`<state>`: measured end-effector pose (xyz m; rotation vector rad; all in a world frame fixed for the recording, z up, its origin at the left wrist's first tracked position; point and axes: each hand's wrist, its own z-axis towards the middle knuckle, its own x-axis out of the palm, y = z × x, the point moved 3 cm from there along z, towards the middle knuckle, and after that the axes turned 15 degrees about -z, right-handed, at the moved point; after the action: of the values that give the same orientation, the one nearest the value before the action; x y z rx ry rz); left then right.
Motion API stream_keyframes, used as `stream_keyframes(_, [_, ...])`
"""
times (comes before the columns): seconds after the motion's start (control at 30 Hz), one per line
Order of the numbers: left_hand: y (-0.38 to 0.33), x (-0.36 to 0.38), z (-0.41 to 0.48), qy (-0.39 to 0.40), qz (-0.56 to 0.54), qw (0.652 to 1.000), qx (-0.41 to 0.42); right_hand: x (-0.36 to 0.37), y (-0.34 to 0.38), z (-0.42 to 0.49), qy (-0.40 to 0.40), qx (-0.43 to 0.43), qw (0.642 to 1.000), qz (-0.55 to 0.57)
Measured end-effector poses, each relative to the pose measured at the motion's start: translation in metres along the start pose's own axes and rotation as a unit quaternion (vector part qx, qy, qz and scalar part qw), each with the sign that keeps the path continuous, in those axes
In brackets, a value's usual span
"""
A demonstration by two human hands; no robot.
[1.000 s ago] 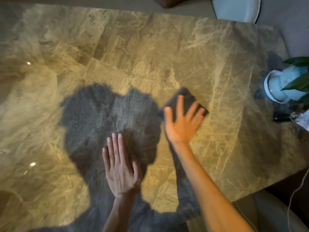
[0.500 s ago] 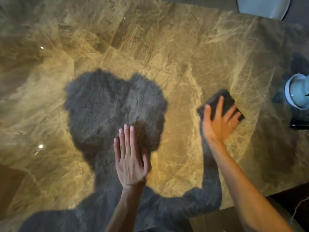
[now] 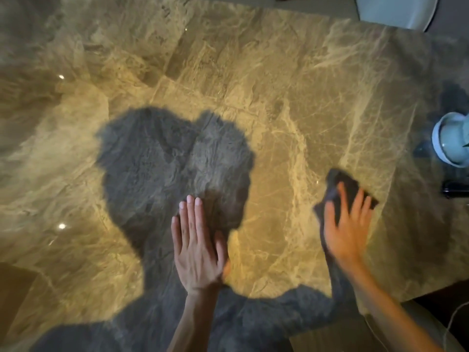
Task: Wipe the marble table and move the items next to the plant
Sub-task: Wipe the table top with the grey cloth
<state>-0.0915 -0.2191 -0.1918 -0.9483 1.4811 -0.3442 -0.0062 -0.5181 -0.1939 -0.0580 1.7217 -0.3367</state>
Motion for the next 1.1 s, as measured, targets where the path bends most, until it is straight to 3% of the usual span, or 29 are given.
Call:
stream_keyframes(0.07, [0.0, -0.001, -0.003, -0.003, -0.001, 1.0, -0.003, -0.01, 0.037, 0.047, 0.001, 0.171, 0.984, 0.038])
stream_keyframes(0.13, [0.0, -0.001, -0.006, -0.004, -0.011, 1.0, -0.007, -0.023, 0.096, 0.062, -0.037, 0.184, 0.98, 0.063])
stream_keyframes(0.2, [-0.002, -0.001, -0.003, -0.01, -0.014, 1.0, -0.003, -0.037, 0.154, 0.039, -0.089, 0.059, 0.993, 0.046])
stream_keyframes(0.23, [-0.002, 0.0, -0.002, -0.013, -0.014, 1.0, -0.004, -0.043, 0.172, 0.016, -0.09, -0.044, 0.994, 0.032])
stream_keyframes(0.3, [-0.002, 0.0, -0.003, -0.007, -0.007, 1.0, -0.006, -0.044, 0.171, -0.036, -0.074, -0.27, 0.96, 0.02])
stream_keyframes(0.37, [0.001, -0.001, -0.004, -0.006, -0.011, 1.0, -0.004, -0.031, 0.128, -0.064, -0.069, -0.376, 0.924, 0.001])
stream_keyframes(0.4, [0.002, 0.0, -0.004, -0.006, -0.011, 1.0, -0.005, -0.021, 0.1, -0.06, -0.069, -0.361, 0.93, -0.015])
stream_keyframes(0.43, [0.002, 0.0, -0.003, -0.005, -0.009, 1.0, -0.004, -0.013, 0.074, -0.046, -0.059, -0.291, 0.955, -0.024])
stream_keyframes(0.5, [0.001, 0.0, -0.001, -0.007, -0.008, 1.0, 0.0, -0.01, 0.051, 0.0, -0.016, -0.02, 1.0, 0.012])
stream_keyframes(0.53, [0.001, 0.0, -0.001, -0.008, -0.009, 1.0, -0.001, -0.012, 0.06, 0.021, 0.002, 0.113, 0.992, 0.047])
stream_keyframes(0.57, [0.0, 0.0, -0.002, -0.007, -0.009, 1.0, -0.004, -0.019, 0.083, 0.035, 0.016, 0.183, 0.98, 0.076])
stream_keyframes(0.6, [0.0, 0.0, -0.003, -0.005, -0.01, 1.0, -0.005, -0.026, 0.109, 0.039, 0.001, 0.177, 0.981, 0.08])
stream_keyframes(0.63, [0.0, -0.001, -0.005, -0.006, -0.012, 1.0, -0.005, -0.03, 0.135, 0.034, -0.031, 0.103, 0.992, 0.066])
stream_keyframes(0.67, [0.001, -0.001, -0.005, -0.01, -0.013, 1.0, -0.004, -0.035, 0.156, 0.016, -0.052, -0.023, 0.998, 0.036])
stream_keyframes(0.73, [0.003, -0.001, -0.005, -0.012, -0.019, 1.0, -0.005, -0.034, 0.157, -0.04, -0.052, -0.28, 0.959, 0.004])
stream_keyframes(0.8, [0.002, -0.001, -0.004, -0.008, -0.023, 1.0, -0.006, -0.02, 0.107, -0.079, -0.035, -0.39, 0.92, 0.003])
stream_keyframes(0.83, [0.002, -0.001, -0.004, -0.008, -0.025, 1.0, -0.01, -0.011, 0.073, -0.083, -0.037, -0.39, 0.92, -0.002])
stream_keyframes(0.9, [-0.001, -0.002, -0.004, -0.006, -0.029, 0.999, -0.015, 0.005, 0.012, -0.055, -0.037, -0.267, 0.963, -0.025])
stream_keyframes(0.97, [-0.003, -0.003, -0.004, -0.013, -0.032, 0.999, -0.005, 0.003, -0.016, 0.007, -0.027, -0.001, 1.0, -0.009])
stream_keyframes(1.0, [-0.003, -0.003, -0.003, -0.015, -0.032, 0.999, -0.005, -0.004, -0.012, 0.04, 0.002, 0.135, 0.991, 0.016])
stream_keyframes(1.03, [-0.003, -0.003, -0.003, -0.014, -0.031, 0.999, -0.006, -0.014, 0.005, 0.068, 0.037, 0.219, 0.974, 0.042])
stream_keyframes(1.07, [-0.002, -0.003, -0.004, -0.012, -0.03, 0.999, -0.006, -0.023, 0.029, 0.088, 0.052, 0.247, 0.966, 0.059])
stream_keyframes(1.1, [-0.002, -0.004, -0.005, -0.011, -0.032, 0.999, -0.006, -0.029, 0.056, 0.1, 0.041, 0.219, 0.973, 0.056])
